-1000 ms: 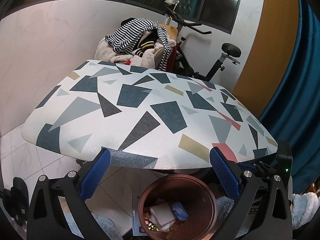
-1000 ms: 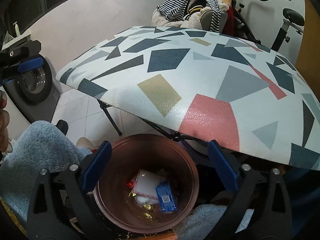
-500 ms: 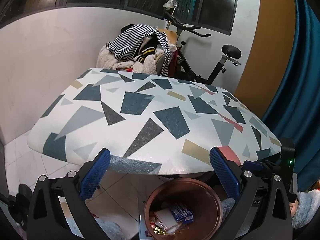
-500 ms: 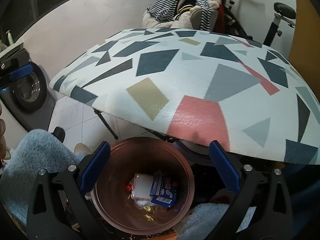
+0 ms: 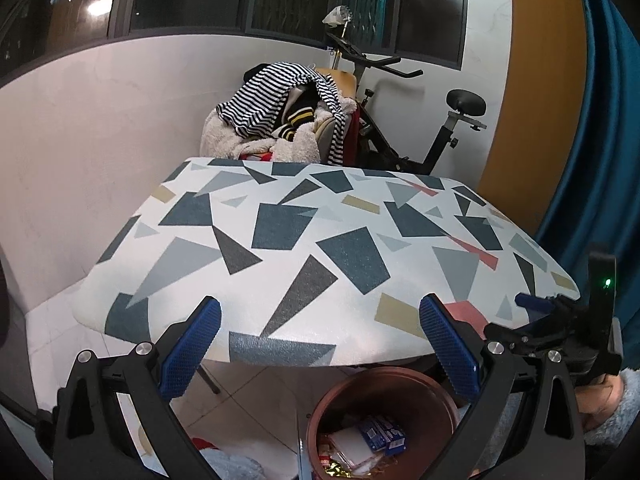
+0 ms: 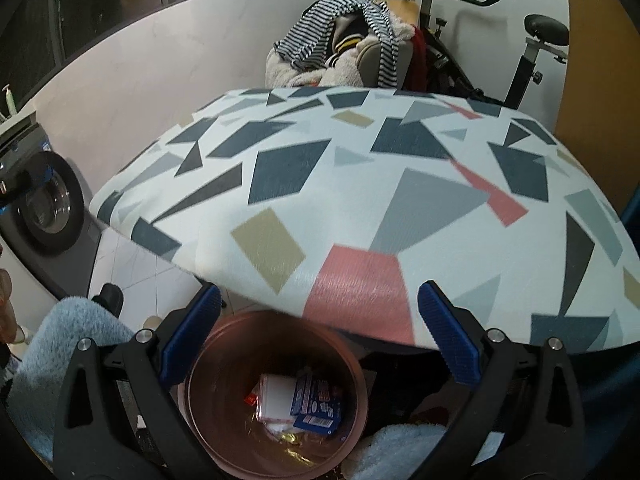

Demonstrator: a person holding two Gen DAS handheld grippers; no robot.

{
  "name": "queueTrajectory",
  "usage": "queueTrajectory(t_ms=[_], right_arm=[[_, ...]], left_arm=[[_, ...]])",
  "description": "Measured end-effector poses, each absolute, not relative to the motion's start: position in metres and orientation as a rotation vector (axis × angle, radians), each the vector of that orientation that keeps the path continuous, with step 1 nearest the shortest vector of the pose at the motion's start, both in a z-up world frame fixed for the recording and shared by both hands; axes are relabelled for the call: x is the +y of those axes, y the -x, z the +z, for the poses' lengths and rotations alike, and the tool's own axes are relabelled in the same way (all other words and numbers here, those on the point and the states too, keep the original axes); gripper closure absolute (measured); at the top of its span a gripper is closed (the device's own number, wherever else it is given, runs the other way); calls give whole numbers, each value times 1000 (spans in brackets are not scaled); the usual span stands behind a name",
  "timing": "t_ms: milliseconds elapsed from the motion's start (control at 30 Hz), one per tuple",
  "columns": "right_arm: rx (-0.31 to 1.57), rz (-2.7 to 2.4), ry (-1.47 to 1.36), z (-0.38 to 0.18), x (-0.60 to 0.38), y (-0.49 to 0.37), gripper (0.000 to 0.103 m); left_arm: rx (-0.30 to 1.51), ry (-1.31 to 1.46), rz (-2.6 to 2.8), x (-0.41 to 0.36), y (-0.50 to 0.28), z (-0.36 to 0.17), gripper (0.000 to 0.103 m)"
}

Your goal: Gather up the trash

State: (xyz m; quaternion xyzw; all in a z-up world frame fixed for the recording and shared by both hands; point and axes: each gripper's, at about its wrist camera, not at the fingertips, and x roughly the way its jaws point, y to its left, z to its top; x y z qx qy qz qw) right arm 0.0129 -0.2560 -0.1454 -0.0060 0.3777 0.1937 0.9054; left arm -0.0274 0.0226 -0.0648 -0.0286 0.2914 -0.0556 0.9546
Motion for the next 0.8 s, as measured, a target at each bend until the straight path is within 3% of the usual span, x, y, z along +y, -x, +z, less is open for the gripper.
queueTrajectory(t_ms=[800], right_arm=[[612,320,65,-8,-260,-23,6]], left_arm=[[392,-94,-38,2,29,37,6]])
